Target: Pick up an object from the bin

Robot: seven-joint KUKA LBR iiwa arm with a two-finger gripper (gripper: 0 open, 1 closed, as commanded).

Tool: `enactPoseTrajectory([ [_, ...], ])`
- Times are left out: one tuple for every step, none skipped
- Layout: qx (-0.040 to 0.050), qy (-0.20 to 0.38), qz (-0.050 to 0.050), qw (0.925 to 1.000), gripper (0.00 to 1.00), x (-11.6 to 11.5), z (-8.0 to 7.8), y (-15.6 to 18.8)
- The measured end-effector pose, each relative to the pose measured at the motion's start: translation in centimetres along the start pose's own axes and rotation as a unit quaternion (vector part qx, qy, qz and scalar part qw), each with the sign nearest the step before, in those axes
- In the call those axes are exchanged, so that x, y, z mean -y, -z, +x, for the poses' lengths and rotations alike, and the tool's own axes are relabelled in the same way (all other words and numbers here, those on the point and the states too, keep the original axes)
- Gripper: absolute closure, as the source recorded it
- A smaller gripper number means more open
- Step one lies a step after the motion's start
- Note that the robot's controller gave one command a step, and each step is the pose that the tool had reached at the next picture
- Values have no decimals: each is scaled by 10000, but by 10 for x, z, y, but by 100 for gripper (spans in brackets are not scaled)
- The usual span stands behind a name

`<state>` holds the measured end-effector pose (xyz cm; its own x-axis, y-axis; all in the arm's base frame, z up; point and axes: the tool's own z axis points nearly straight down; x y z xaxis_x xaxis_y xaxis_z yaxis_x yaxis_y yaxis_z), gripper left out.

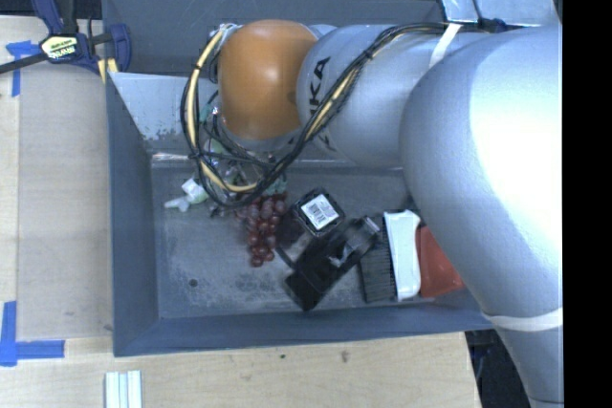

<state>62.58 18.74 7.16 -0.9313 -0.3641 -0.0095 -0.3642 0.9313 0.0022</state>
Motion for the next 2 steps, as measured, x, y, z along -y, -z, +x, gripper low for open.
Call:
enactPoseTrajectory([
  [0,0,0,10000,100,0,0,0],
  [-2,-2,-2,10000,100,0,1,3],
])
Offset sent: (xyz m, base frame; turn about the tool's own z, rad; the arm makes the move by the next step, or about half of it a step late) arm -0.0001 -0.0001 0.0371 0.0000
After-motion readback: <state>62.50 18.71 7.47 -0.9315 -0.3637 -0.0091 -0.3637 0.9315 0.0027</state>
